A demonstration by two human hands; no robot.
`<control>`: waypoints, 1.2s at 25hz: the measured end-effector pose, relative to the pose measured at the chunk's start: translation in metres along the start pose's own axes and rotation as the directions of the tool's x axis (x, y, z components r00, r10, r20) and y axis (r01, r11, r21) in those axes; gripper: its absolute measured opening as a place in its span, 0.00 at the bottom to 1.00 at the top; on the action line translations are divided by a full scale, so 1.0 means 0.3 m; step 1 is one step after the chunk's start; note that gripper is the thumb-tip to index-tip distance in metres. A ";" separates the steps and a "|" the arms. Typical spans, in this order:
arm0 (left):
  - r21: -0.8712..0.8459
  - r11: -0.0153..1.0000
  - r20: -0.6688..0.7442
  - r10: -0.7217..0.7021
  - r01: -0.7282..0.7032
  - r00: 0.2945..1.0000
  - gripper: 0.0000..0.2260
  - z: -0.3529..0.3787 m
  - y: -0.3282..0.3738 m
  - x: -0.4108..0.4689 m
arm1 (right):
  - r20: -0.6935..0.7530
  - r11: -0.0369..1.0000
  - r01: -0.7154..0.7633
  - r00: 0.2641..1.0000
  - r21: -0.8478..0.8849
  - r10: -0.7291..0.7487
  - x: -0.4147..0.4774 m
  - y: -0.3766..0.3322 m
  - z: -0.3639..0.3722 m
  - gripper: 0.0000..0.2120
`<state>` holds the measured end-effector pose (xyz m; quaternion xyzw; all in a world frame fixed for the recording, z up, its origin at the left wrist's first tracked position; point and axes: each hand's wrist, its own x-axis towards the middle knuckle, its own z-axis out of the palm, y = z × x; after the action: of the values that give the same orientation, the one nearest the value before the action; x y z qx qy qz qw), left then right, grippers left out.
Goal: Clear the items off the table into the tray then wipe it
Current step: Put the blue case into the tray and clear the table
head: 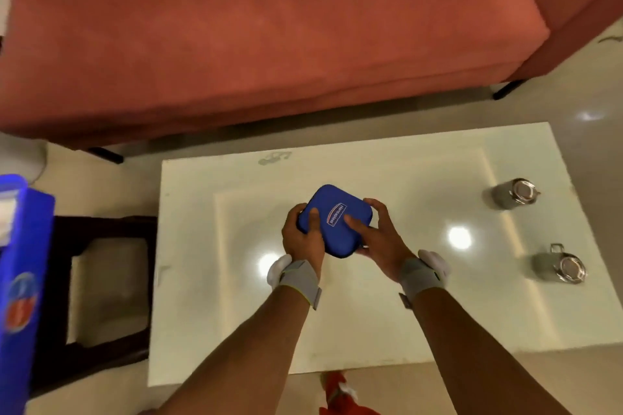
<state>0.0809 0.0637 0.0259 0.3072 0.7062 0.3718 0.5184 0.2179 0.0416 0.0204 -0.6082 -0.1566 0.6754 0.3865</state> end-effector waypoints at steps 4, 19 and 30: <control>-0.123 0.992 -0.255 -0.039 0.008 0.966 0.10 -0.362 0.082 0.141 | 0.069 0.991 0.002 0.998 -0.136 0.007 0.083 -0.003 0.403 0.17; -0.025 0.986 -0.733 -0.131 0.166 0.668 0.12 -1.633 0.204 0.446 | 0.305 0.874 0.226 0.948 -0.431 -0.095 0.052 0.237 1.892 0.18; -0.066 0.874 -0.524 -0.441 0.482 0.729 0.19 -1.828 0.125 0.534 | 0.399 -0.157 0.370 0.882 -0.916 -0.252 0.064 0.418 2.100 0.35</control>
<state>-0.4881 0.1017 0.0791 0.0281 0.8871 0.2739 0.3705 -0.4167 0.1365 0.0544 -0.6079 -0.7506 0.2569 -0.0330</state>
